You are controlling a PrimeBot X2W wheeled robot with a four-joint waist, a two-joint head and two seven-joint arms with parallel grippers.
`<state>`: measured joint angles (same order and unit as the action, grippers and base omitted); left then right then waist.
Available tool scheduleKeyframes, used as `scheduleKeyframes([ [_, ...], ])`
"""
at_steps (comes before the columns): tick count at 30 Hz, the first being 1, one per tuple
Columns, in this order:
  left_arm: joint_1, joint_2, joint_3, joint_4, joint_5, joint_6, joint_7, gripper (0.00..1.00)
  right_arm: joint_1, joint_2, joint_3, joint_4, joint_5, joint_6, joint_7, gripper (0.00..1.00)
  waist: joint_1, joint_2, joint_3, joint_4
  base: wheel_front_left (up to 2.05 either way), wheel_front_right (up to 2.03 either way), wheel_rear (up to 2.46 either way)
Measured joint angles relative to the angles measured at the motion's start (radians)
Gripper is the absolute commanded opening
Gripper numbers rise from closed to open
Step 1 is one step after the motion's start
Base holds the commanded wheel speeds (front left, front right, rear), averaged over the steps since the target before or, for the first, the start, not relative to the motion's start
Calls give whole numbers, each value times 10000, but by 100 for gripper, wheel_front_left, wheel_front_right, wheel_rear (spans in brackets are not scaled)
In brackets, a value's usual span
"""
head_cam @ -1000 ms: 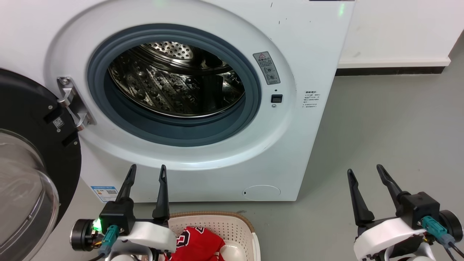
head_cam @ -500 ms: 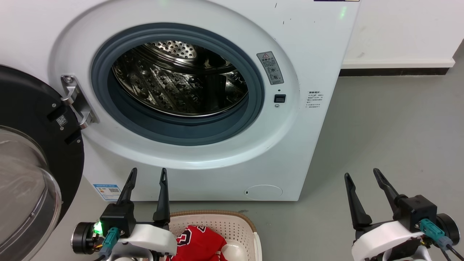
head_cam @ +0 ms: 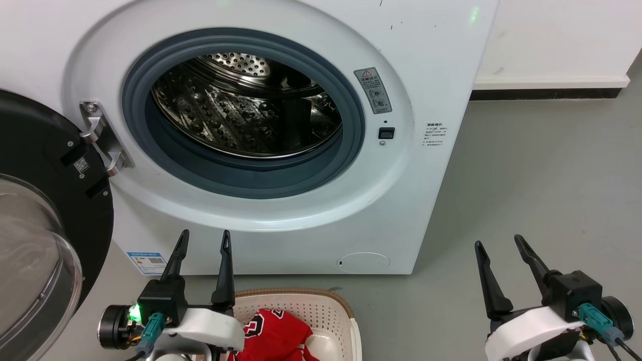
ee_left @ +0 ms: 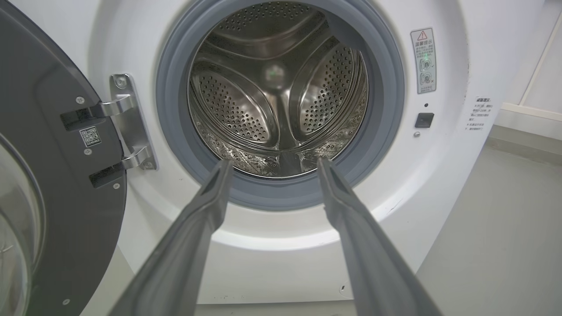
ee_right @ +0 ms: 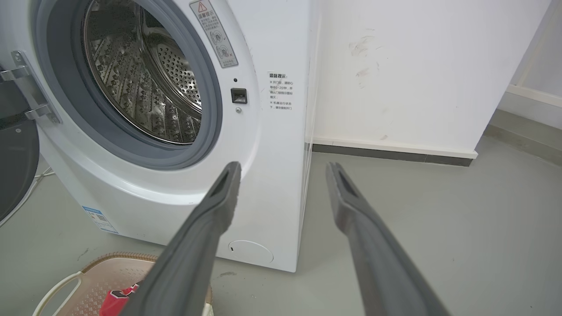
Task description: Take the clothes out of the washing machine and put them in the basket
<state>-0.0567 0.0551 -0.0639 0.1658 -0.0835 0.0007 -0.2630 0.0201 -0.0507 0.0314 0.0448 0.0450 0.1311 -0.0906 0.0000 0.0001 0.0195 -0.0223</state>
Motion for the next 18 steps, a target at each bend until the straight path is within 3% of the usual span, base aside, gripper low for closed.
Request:
scheduleKeyframes([
  [2, -3, 8, -10, -2, 2, 2, 0, 100, -1, 0, 0, 10, 15, 0, -10, 100, 1, -1, 12, 0, 0, 0, 0],
  [3, -5, 8, -21, 6, -10, -6, 0, 0, -3, 0, 2, 21, 31, 0, -12, 0, 0, 0, 14, 1, 0, 0, 0],
  [7, 185, -31, 8, 345, -86, -8, 71, 0, 166, 2, 25, 305, 109, 0, 23, 0, 1, 0, 15, 1, 0, 0, 0],
  [18, 168, -33, 290, 468, -2284, -186, 629, 0, 152, -73, -12, 550, 2502, 0, 171, 0, 1, 0, -2, 22, 0, 0, 0],
])
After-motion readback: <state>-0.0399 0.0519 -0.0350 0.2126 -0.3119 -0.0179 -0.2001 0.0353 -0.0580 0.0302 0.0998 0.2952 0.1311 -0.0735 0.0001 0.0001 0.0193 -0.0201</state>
